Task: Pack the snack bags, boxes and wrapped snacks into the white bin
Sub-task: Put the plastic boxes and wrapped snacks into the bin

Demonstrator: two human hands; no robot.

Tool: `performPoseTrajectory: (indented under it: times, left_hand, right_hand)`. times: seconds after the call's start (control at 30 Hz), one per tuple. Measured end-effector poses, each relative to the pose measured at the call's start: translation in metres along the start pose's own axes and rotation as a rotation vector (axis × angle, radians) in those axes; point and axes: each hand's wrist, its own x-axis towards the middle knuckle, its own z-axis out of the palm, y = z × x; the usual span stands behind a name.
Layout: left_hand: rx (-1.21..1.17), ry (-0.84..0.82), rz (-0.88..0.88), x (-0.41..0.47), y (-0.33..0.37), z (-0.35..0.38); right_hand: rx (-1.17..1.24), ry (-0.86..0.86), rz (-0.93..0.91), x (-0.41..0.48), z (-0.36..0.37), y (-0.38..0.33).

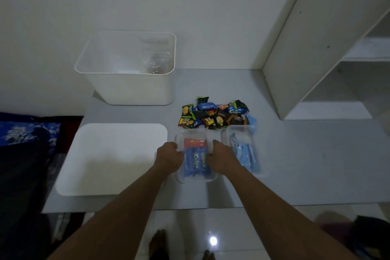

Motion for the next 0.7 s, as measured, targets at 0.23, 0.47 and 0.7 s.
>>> performPoseTrajectory:
  times: [0.23, 0.47, 0.7]
  left_hand:
    - [-0.166, 0.072, 0.013, -0.011, 0.022, -0.019]
    - [-0.273, 0.116, 0.115, -0.025, 0.084, -0.034]
    - [-0.346, -0.018, 0.169, -0.032, 0.123, 0.007]
  right_hand:
    - [0.208, 0.048, -0.072, -0.018, -0.023, -0.006]
    - [0.360, 0.222, -0.114, -0.039, -0.083, 0.012]
    - [0.345, 0.248, -0.032, -0.047, -0.109, 0.063]
